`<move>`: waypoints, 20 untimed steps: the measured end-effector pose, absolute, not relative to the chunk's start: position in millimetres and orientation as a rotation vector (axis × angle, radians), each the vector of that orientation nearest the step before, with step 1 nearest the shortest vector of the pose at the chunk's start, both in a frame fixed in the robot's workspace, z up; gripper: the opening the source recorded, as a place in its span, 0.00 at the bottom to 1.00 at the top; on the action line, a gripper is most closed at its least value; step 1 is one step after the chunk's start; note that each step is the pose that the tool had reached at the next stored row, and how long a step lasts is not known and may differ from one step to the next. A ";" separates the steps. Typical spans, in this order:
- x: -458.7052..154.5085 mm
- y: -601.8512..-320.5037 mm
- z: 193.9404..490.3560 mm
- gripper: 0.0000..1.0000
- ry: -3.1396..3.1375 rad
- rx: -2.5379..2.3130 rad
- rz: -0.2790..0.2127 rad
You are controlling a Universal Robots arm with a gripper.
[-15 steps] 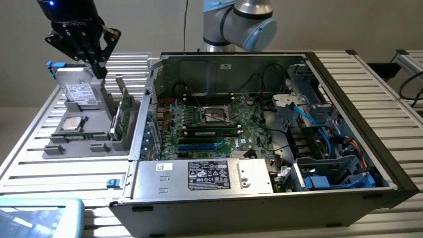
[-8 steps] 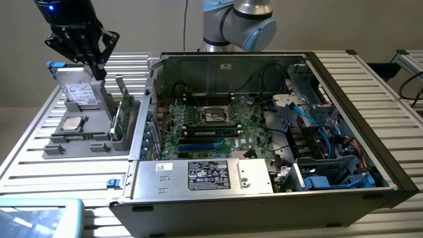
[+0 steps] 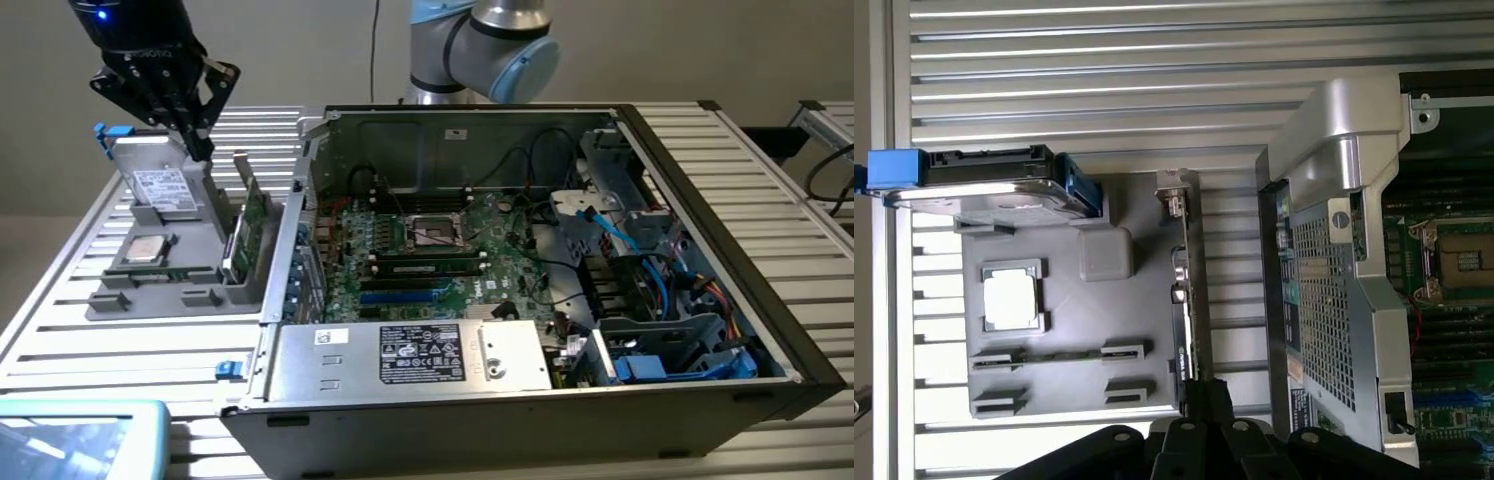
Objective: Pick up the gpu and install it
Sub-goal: 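Pick up the gpu and move the gpu toward the slot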
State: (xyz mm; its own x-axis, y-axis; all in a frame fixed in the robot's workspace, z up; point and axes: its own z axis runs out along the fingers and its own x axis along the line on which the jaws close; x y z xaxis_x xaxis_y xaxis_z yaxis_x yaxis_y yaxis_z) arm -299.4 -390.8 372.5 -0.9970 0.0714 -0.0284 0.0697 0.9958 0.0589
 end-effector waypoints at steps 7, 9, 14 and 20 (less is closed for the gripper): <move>-299.4 -390.8 372.5 0.12 3.108 0.110 0.090; -299.4 -390.8 372.5 0.13 3.108 0.110 0.090; -299.4 -390.8 372.5 0.32 3.108 0.110 0.090; -301.2 -390.7 370.6 0.44 3.110 0.065 0.097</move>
State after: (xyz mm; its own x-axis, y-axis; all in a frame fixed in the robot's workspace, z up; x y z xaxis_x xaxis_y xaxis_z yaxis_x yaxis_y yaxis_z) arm -301.2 -390.7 370.6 -0.9987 0.0430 -0.0281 0.0411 0.9972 0.0629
